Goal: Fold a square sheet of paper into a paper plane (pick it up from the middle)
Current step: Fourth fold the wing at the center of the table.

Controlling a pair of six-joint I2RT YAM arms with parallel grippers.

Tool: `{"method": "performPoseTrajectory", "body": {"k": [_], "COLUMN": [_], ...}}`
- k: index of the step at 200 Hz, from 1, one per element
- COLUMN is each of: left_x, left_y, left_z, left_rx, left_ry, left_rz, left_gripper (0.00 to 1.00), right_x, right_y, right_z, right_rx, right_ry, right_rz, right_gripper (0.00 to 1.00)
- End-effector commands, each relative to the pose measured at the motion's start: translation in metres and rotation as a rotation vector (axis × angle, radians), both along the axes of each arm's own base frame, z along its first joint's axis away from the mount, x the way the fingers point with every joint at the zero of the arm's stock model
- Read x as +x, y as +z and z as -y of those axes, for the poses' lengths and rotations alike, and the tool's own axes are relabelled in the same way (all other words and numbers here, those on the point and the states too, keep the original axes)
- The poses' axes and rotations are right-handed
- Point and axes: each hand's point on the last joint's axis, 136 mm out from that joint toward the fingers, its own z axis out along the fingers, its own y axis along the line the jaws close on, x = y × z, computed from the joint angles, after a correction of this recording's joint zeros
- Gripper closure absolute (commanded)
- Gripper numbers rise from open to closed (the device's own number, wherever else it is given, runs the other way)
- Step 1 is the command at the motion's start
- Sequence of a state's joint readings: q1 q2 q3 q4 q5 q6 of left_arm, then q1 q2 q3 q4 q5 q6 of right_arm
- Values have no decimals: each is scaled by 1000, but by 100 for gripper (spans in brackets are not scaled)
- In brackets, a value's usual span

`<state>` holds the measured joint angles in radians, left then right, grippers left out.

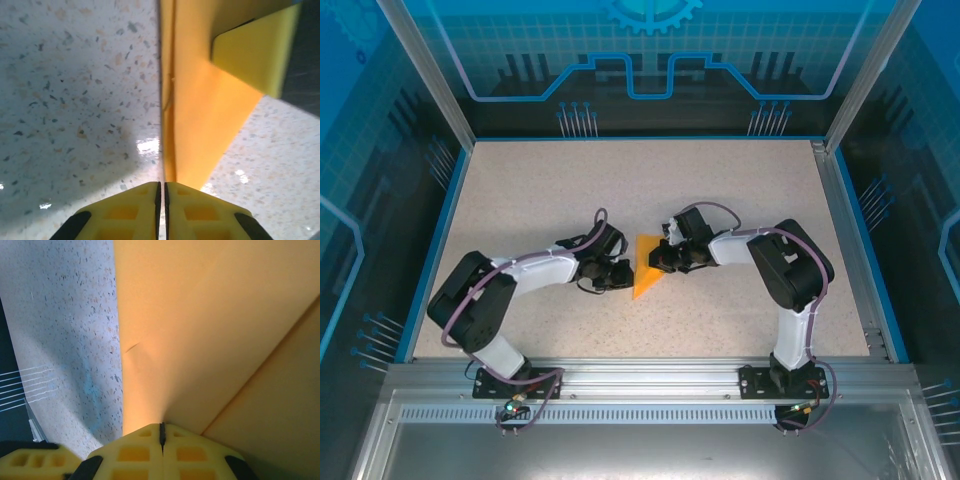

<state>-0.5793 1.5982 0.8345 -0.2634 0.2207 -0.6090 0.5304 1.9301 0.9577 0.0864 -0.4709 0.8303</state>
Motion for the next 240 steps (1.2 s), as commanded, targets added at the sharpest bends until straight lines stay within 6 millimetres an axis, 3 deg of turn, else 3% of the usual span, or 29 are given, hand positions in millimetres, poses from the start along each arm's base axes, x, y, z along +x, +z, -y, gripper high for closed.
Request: {"method": "performPoseTrajectory", "body": {"k": [1, 32, 96, 176, 240], "left_x": [10, 18, 25, 15, -30], "left_y": [27, 40, 12, -40, -81], "left_z": [11, 35, 60, 43, 6], "left_rx": [-90, -242, -361, -232, -100], "left_ry": [94, 119, 152, 204, 249], "left_rz": [13, -4, -106, -185, -295], "left_gripper": [88, 88, 88, 89, 92], "right_x": [-15, -14, -16, -18, -20], "right_y": [-37, -39, -41, -42, -42], "right_z": [26, 26, 28, 30, 31], "right_rx": [-162, -165, -176, -184, -188], "right_ry": [-41, -47, -49, -49, -48], "right_rz": [-86, -92, -101, -103, -107], "right_gripper": [97, 97, 97, 97, 96]}}
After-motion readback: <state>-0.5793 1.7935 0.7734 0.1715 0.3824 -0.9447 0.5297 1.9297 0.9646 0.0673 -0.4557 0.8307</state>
